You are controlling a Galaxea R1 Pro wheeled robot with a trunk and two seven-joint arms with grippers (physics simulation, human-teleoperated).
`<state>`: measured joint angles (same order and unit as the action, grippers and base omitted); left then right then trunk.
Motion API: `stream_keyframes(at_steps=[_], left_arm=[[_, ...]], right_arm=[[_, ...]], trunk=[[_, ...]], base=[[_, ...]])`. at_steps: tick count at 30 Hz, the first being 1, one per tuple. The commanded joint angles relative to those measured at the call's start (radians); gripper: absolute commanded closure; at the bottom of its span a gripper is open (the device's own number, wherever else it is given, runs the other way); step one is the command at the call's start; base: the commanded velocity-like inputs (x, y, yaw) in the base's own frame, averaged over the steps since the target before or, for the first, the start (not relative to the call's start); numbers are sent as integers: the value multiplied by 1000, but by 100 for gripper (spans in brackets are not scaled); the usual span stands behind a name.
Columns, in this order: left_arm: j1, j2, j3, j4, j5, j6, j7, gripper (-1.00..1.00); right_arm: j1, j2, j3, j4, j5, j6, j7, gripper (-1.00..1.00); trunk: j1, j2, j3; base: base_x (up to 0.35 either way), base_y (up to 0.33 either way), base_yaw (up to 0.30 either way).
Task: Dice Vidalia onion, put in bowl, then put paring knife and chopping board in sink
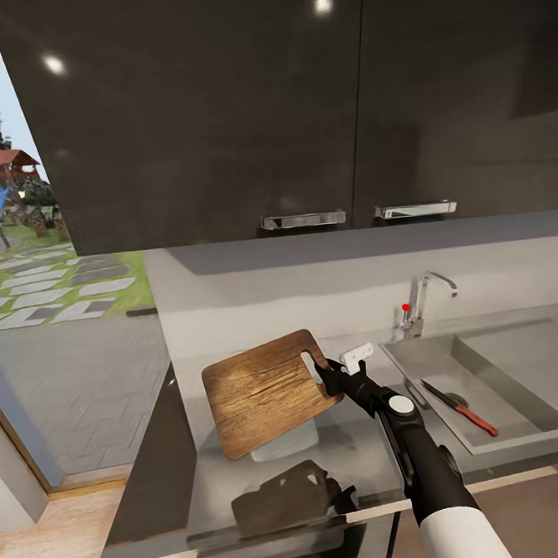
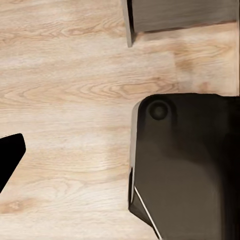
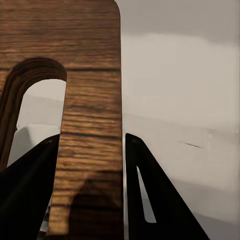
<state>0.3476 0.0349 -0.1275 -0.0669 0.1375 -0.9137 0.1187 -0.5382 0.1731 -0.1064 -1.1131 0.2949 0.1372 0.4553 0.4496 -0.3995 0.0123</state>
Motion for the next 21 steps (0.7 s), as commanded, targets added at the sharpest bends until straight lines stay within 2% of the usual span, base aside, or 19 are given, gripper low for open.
stream_keyframes(at_steps=[1, 2, 4, 7, 9, 12, 15, 16, 19, 21], left_arm=[[2, -21, -7, -11, 10, -1, 4, -100], [3, -29, -7, -30, 10, -1, 4, -100], [19, -39, -6, -127, 10, 0, 6, -100], [89, -44, 2, -377, 10, 0, 6, -100], [110, -45, 5, -529, 10, 0, 6, -100], [123, -45, 9, -681, 10, 4, 7, -100], [125, -44, 24, -686, 10, 21, 7, -100], [125, -44, 40, -612, 10, 45, 6, -100], [123, -45, 52, -441, 8, 70, 6, -100], [122, -45, 53, -379, 6, 73, 6, -100]], right_arm=[[0, 1, -4, 0, 6, 4, 8, 100], [0, 1, -4, 1, 6, 4, 8, 100], [0, 1, -4, 2, 6, 4, 8, 100], [0, 1, -4, 2, 6, 4, 8, 100], [0, 1, -4, 2, 6, 4, 8, 100], [0, 1, -5, 2, 6, 4, 8, 100], [0, 1, -5, 2, 6, 4, 8, 100], [0, 1, -5, 3, 6, 4, 8, 100], [0, 1, -4, 3, 6, 4, 8, 100], [0, 1, -4, 3, 6, 4, 8, 100]], trunk=[[0, -1, 0], [0, -1, 0], [0, -1, 0], [0, -1, 0], [0, -1, 0], [0, -1, 0], [0, -1, 0], [0, -1, 0], [0, -1, 0], [0, -1, 0]], base=[[0, 0, 0], [0, 0, 0], [0, 0, 0], [0, 0, 0], [0, 0, 0], [0, 0, 0], [0, 0, 0], [0, 0, 0], [0, 0, 0], [0, 0, 0]])
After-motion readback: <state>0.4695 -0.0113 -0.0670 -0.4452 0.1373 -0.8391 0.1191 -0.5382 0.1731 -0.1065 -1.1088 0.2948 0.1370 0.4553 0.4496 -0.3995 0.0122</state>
